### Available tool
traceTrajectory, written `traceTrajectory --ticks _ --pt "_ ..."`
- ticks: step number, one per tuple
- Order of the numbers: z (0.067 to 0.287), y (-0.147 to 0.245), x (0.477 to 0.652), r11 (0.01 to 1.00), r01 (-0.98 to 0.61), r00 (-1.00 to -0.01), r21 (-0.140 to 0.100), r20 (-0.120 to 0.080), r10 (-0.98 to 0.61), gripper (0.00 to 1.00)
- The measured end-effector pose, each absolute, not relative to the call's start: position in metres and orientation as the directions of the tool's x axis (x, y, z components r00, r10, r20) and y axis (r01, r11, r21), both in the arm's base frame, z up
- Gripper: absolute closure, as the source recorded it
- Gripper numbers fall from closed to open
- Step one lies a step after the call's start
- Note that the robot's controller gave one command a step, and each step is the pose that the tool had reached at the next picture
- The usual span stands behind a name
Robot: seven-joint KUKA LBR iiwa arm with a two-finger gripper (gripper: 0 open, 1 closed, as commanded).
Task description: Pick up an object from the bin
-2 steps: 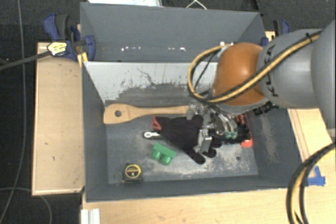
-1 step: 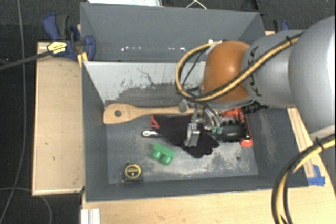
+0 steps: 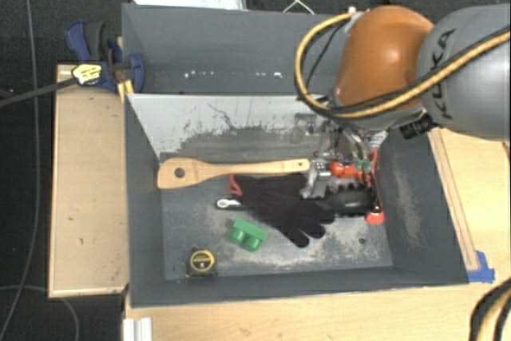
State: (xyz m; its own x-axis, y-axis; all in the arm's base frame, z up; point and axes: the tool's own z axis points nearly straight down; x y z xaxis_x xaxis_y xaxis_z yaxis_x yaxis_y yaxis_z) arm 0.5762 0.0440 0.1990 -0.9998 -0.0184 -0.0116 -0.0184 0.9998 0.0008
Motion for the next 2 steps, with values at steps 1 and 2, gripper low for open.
traceTrajectory --ticks 1,2 --pt "0.115 0.057 0.568 1.000 0.011 -1.000 0.003 -0.018 0.011 0.00" --pt "0.132 0.051 0.575 1.000 0.026 -0.999 0.003 -0.022 0.026 0.00"
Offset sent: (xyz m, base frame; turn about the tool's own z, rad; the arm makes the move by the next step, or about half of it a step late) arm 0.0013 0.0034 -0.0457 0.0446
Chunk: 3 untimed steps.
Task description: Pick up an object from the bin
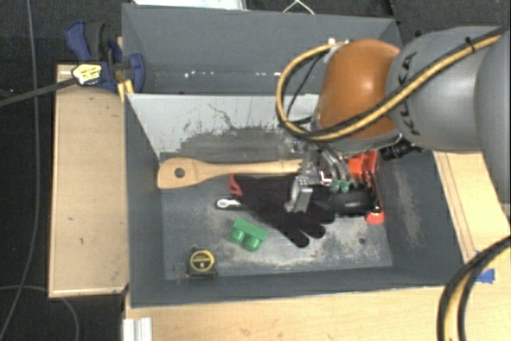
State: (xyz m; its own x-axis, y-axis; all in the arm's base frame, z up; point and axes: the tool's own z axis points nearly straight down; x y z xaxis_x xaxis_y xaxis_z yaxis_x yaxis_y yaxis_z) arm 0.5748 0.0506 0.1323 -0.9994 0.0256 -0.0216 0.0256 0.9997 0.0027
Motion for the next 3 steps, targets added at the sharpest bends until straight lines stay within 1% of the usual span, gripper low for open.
traceTrajectory --ticks 1,2,3 --pt "0.069 0.074 0.567 1.000 0.015 -1.000 0.004 -0.011 0.015 0.00" --pt "0.094 0.050 0.570 0.996 0.086 -0.996 0.004 -0.031 0.086 1.00" --pt "0.094 0.050 0.570 0.996 0.086 -0.996 0.004 -0.031 0.086 1.00"
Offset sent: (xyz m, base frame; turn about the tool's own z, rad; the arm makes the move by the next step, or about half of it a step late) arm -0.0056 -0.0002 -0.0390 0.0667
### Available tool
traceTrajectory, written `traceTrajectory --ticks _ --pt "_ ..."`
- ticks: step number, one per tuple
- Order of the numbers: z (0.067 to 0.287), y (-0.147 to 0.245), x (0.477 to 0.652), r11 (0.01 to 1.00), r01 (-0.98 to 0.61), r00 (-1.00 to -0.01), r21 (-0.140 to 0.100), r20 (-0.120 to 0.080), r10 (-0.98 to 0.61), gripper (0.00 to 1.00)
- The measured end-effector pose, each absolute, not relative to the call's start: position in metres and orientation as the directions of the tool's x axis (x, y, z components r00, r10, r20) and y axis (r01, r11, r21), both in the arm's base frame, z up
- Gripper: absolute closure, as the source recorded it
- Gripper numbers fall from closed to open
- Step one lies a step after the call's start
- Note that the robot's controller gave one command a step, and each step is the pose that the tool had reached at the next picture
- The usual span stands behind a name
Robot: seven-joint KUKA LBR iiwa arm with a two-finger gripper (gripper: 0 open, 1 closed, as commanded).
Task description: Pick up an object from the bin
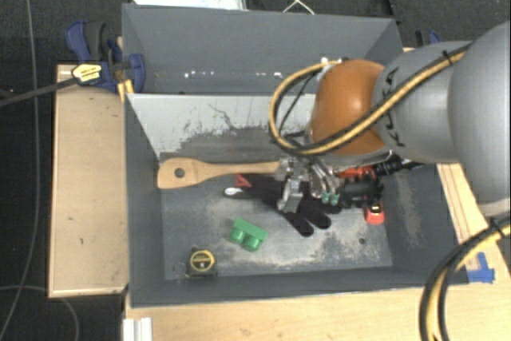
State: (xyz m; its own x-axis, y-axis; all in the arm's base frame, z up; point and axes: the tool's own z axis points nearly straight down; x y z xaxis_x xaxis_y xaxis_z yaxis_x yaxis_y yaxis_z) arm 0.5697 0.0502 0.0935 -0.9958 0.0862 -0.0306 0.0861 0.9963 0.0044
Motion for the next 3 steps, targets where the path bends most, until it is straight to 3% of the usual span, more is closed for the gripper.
traceTrajectory --ticks 1,2,3 --pt "0.071 0.006 0.545 0.990 -0.138 -0.990 -0.003 -0.035 -0.138 1.00" --pt "0.095 0.050 0.573 0.998 0.063 -0.997 0.007 -0.033 0.063 1.00" --pt "0.207 0.020 0.545 0.997 -0.078 -0.997 -0.002 -0.025 -0.078 1.00"
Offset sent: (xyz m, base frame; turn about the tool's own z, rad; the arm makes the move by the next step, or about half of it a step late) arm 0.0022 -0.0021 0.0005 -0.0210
